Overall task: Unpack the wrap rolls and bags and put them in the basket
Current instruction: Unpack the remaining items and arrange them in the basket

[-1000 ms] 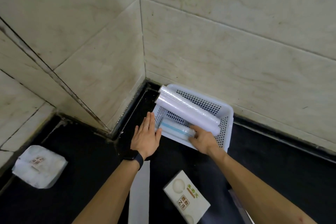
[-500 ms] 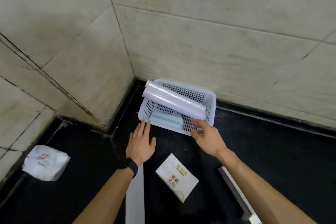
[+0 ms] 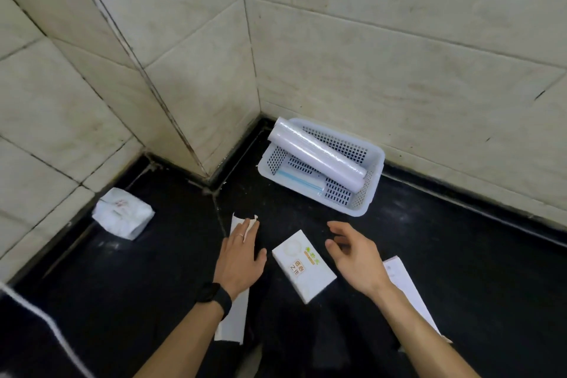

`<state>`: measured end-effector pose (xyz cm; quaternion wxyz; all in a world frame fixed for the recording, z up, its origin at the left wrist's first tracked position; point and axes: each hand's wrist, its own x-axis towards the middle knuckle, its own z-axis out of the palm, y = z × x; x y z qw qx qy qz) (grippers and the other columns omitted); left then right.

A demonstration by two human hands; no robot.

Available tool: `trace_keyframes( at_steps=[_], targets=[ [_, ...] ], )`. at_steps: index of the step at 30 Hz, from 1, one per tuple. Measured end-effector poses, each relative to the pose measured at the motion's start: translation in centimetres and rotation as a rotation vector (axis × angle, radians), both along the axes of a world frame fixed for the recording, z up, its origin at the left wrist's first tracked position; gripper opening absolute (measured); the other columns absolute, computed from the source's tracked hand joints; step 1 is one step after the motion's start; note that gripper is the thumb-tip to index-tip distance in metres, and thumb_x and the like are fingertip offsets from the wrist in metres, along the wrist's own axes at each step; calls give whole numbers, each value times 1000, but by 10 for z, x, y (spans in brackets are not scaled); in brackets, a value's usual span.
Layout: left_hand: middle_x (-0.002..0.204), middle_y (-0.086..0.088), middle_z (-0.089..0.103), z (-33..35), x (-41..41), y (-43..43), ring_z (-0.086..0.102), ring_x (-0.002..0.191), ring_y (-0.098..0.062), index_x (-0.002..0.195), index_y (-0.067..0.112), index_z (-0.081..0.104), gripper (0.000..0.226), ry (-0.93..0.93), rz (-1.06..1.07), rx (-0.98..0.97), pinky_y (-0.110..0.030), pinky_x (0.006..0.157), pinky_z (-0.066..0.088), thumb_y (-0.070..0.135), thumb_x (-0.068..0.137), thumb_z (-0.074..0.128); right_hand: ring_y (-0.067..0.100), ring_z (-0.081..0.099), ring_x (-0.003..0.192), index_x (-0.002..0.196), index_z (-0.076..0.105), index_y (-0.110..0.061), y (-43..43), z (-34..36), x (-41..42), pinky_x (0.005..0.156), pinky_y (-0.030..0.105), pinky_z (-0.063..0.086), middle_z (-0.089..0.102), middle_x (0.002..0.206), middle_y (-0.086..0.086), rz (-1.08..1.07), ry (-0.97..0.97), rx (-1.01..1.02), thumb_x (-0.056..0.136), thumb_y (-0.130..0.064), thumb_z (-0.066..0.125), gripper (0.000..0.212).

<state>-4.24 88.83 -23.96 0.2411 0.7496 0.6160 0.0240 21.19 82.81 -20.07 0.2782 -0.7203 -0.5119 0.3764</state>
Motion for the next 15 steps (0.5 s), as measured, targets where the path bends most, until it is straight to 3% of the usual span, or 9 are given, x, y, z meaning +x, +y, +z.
trace_keyframes(
  at_steps=[3, 9, 15],
  targets=[
    [164, -4, 17, 2, -14, -15, 14, 151, -23, 156, 22, 21, 66, -5, 79, 0, -45, 122, 18, 38, 97, 48, 5, 62, 113, 131, 60, -32, -3, 1, -12, 99, 29, 51, 65, 127, -14, 83, -10, 0, 94, -30, 64, 37],
    [163, -7, 20, 1, -51, -41, 15, 151, -27, 155, 22, 25, 64, -19, 247, 6, -46, 121, 18, 38, 97, 49, 1, 60, 108, 129, 62, -32, -4, -1, -47, 94, 19, 45, 65, 125, -14, 216, -37, -3, 95, -30, 63, 34],
    [164, -8, 18, 1, -106, -39, 13, 151, -26, 155, 24, 24, 66, -42, 399, 6, -44, 122, 19, 40, 97, 51, 5, 59, 115, 132, 60, -33, 18, 8, -98, 97, 22, 46, 64, 126, -13, 367, -87, 6, 96, -34, 61, 36]
  ],
)
